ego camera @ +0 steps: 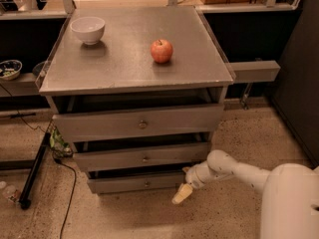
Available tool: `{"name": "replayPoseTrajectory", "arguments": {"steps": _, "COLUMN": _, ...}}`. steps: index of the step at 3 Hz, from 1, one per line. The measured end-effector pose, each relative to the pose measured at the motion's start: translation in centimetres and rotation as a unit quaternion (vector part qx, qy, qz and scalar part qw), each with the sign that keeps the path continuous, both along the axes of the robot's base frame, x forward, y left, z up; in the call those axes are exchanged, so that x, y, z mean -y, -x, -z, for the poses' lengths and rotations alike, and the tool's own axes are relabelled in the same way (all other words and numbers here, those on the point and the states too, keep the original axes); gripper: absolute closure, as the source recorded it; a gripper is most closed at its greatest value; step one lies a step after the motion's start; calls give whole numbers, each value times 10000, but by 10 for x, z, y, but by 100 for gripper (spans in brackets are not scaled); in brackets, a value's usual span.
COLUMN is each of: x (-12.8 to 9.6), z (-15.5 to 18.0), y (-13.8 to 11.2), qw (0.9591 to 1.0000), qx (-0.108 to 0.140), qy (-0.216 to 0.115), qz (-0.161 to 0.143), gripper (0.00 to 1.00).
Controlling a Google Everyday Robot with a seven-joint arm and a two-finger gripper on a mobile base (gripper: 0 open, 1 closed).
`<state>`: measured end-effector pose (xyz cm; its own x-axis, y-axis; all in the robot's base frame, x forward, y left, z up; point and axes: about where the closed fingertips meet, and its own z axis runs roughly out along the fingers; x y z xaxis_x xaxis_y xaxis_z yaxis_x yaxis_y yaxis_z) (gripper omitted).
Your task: Open bottom drawer
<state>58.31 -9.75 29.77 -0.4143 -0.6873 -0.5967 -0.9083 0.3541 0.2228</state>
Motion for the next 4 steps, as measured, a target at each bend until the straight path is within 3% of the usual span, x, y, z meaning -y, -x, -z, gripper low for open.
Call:
{"name": "replayPoseTrajectory", "arguments": {"steps": 1, "x": -2, "z": 3, "y": 1, "qw": 10000, "qx": -25, "qy": 49, "qz": 59, "gripper": 0}}
{"name": "replayPoseTrajectory", "arguments": {"steps": 3, "x": -27, "z": 33, "y": -30, "qw": 9980, "qx": 234, "qy": -303, "qz": 504, "gripper": 0}}
{"name": "replayPoseTrajectory", "arguments": {"steps": 4, "x": -27, "z": 33, "y": -30, "qw": 9980, "qx": 236, "qy": -304, "qz": 507, "gripper": 0}}
